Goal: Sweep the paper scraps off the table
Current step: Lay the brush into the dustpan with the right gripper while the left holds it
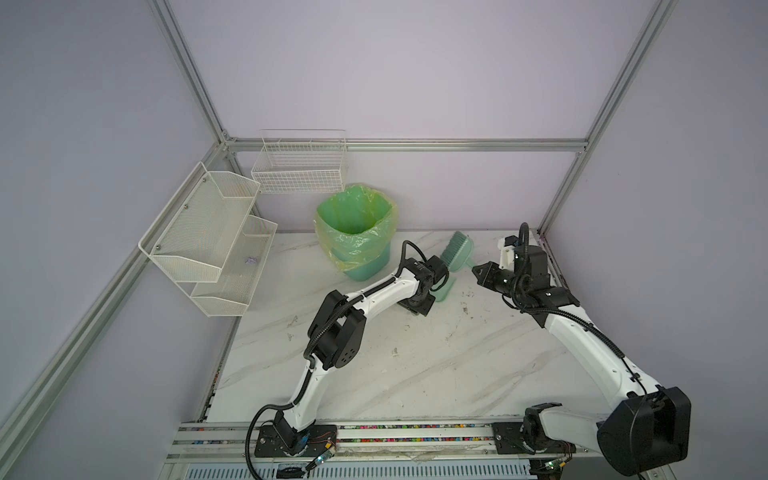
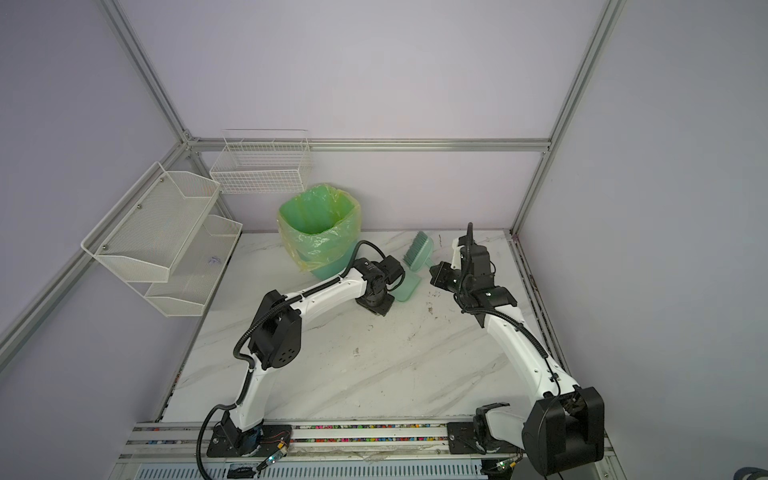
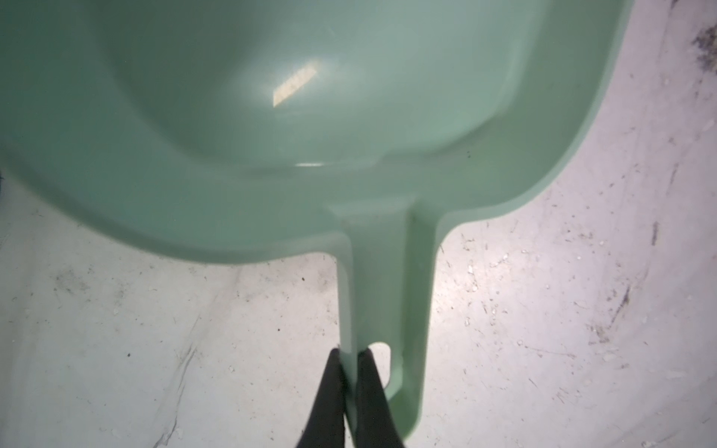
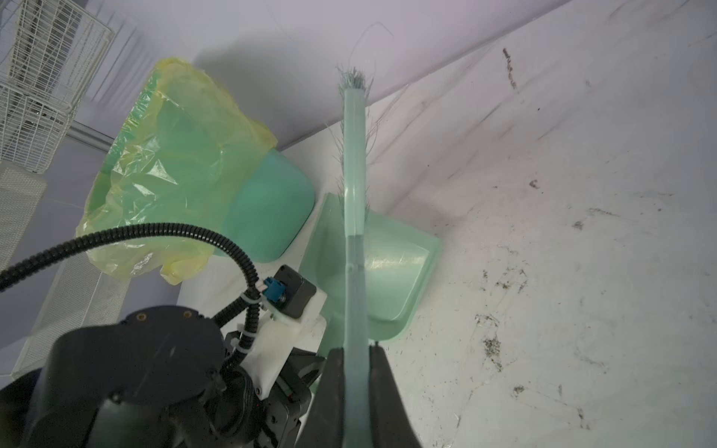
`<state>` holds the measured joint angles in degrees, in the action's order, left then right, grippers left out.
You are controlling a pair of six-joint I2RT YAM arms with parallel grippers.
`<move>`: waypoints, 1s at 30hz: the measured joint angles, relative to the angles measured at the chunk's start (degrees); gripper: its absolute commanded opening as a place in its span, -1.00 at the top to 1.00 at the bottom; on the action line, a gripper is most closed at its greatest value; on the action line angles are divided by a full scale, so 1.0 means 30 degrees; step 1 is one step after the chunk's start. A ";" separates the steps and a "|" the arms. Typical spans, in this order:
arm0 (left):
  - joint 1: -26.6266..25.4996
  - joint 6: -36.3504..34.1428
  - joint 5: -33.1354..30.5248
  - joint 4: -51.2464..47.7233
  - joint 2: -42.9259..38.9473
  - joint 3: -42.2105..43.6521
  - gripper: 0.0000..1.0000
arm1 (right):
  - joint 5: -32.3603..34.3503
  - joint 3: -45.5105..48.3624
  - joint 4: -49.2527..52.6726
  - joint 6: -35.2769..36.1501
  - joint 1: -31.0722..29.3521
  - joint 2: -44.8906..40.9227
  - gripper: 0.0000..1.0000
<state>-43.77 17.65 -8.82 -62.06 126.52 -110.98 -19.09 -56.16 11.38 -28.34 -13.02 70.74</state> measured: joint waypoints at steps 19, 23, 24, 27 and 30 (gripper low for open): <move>0.0590 0.0131 0.2382 0.0852 0.0007 0.0109 1.00 | -0.2871 0.4481 -0.6135 -0.2390 0.0007 0.2463 1.00; 0.0685 0.0124 0.2441 0.0962 0.0007 0.0372 1.00 | -0.2914 0.4663 -0.6739 -0.2208 0.0000 0.3169 1.00; 0.0707 0.0124 0.2448 0.0962 0.0015 0.0437 1.00 | -0.2914 0.4707 -0.6834 -0.2149 0.0000 0.3337 1.00; 0.0729 0.0124 0.2455 0.0969 0.0044 0.0663 1.00 | -0.2914 0.4932 -0.7162 -0.1923 0.0007 0.3956 1.00; 0.0729 0.0124 0.2477 0.0976 0.0051 0.0976 0.91 | -0.2914 0.5107 -0.7395 -0.1829 0.0007 0.4466 1.00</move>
<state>-41.58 18.02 -1.39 -59.13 126.67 -108.05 -27.83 -40.84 -10.81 -33.82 -12.99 84.14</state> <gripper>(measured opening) 0.049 0.108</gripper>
